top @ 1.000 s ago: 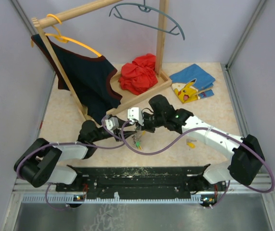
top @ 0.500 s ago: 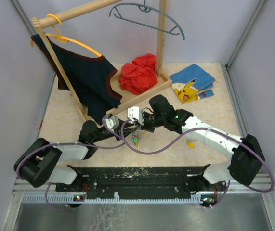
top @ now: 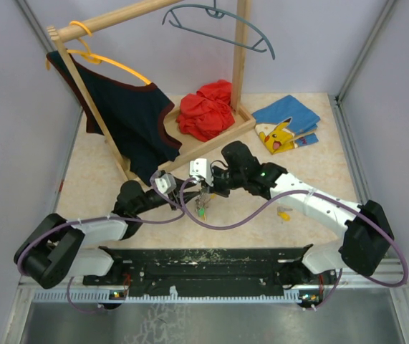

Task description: Put the keys on the keyring

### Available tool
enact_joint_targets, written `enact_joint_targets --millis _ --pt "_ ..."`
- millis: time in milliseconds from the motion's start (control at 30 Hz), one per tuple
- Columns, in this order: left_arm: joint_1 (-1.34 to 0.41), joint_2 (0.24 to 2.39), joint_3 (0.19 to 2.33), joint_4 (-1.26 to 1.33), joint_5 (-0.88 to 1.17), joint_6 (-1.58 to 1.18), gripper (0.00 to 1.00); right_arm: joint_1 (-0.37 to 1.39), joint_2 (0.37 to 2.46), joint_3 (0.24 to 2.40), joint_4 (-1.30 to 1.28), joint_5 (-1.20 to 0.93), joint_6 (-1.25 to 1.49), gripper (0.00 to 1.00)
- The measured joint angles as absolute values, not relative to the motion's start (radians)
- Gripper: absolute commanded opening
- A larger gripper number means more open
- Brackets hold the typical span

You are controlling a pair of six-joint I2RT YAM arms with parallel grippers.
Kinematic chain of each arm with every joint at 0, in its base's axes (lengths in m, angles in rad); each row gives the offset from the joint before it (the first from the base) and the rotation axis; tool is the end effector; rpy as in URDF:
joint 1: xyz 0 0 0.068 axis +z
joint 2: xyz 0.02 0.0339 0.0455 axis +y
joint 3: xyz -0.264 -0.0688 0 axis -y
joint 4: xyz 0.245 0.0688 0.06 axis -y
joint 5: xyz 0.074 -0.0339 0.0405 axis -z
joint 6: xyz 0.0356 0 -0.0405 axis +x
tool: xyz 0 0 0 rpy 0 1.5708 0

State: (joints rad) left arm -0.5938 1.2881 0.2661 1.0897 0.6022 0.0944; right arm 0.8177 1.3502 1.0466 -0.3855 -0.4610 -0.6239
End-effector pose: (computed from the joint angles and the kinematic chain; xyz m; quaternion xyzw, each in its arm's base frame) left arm 0.1781 -0.1445 0.1963 0.4240 0.5407 -0.3686 0.6261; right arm 0.1907 0.2266 0.2878 -0.6543 0.5971 0.2458 0.3935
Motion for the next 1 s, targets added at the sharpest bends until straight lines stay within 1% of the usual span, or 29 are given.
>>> enact_joint_targets --millis 133,367,600,800,867,967,1000 --pt "-0.593 1.277 0.266 1.068 0.588 0.102 0.38 0.818 1.350 1.047 -0.385 -0.462 -0.623 0.00" --pt "-0.593 1.286 0.266 1.056 0.595 0.101 0.39 0.818 1.350 1.047 -0.384 -0.467 -0.609 0.00" --pt "-0.593 1.325 0.266 1.095 0.633 0.074 0.40 0.818 1.351 1.047 -0.381 -0.477 -0.591 0.00" --pt "-0.593 1.344 0.267 1.127 0.651 0.059 0.37 0.818 1.356 1.047 -0.378 -0.485 -0.580 0.00" --pt "-0.594 1.351 0.268 1.134 0.657 0.054 0.34 0.818 1.362 1.047 -0.371 -0.488 -0.574 0.00" --pt "-0.597 1.366 0.278 1.138 0.661 0.048 0.21 0.818 1.370 1.047 -0.359 -0.490 -0.565 0.00" --pt "-0.599 1.371 0.280 1.139 0.661 0.046 0.13 0.817 1.370 1.047 -0.356 -0.490 -0.564 0.00"
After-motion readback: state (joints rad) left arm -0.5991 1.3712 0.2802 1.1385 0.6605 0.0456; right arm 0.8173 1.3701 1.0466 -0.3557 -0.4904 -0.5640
